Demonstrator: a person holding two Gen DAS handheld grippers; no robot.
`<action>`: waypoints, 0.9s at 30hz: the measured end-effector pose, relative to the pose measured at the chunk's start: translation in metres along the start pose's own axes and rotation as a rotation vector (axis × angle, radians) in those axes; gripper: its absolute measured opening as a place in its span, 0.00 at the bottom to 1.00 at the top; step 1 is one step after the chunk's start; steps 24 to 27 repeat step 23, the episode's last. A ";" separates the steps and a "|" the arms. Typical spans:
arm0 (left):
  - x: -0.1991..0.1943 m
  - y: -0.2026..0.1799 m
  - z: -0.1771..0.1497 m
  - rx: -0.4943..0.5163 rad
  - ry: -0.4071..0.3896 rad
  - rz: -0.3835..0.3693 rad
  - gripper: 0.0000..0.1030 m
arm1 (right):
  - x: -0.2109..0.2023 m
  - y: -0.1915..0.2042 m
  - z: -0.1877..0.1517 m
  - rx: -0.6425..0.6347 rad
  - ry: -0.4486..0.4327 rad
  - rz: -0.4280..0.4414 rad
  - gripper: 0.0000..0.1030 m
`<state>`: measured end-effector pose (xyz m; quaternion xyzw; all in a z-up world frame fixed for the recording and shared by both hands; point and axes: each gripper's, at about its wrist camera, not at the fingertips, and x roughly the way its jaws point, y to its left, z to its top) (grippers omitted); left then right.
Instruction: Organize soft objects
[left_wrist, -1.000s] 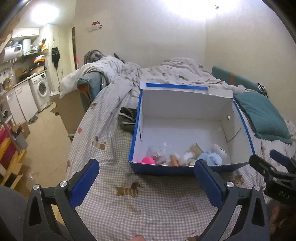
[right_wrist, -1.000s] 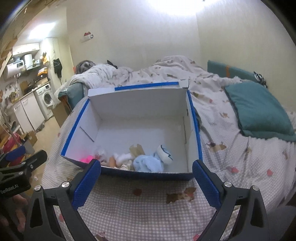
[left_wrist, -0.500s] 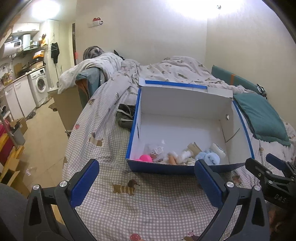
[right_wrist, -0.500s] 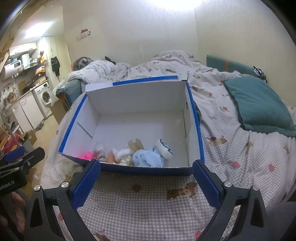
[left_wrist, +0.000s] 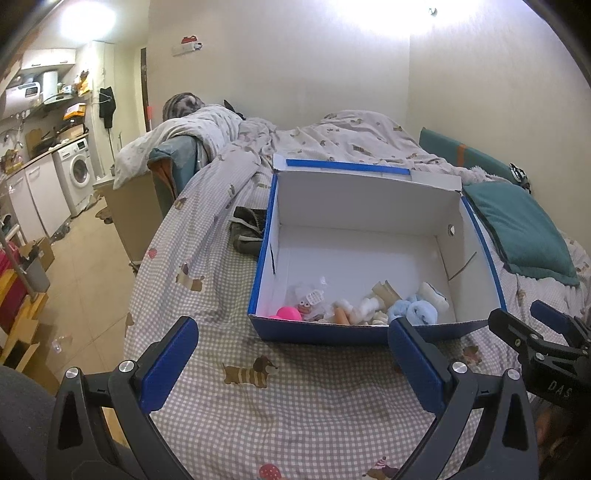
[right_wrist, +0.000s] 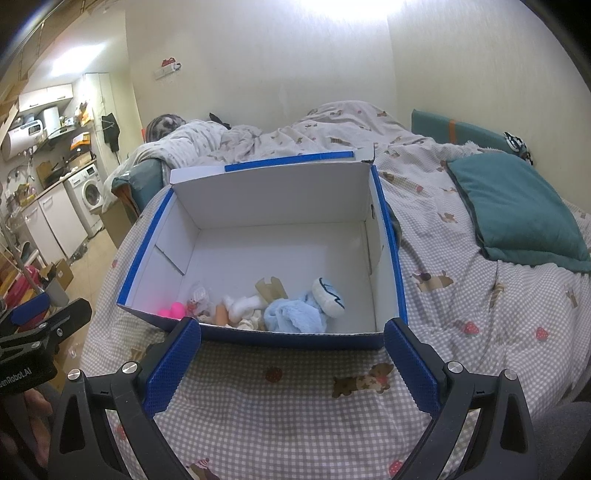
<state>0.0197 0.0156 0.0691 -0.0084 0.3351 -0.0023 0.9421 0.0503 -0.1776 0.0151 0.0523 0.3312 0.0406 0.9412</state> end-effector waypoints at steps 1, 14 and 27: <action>0.000 0.000 0.000 -0.001 0.000 0.002 0.99 | 0.000 0.000 0.000 0.000 0.000 0.001 1.00; 0.000 -0.001 -0.001 0.006 -0.002 -0.006 0.99 | -0.003 0.002 0.002 -0.010 -0.007 -0.001 1.00; 0.001 -0.001 -0.002 0.005 0.005 -0.008 0.99 | -0.003 0.003 0.002 -0.014 -0.009 -0.001 1.00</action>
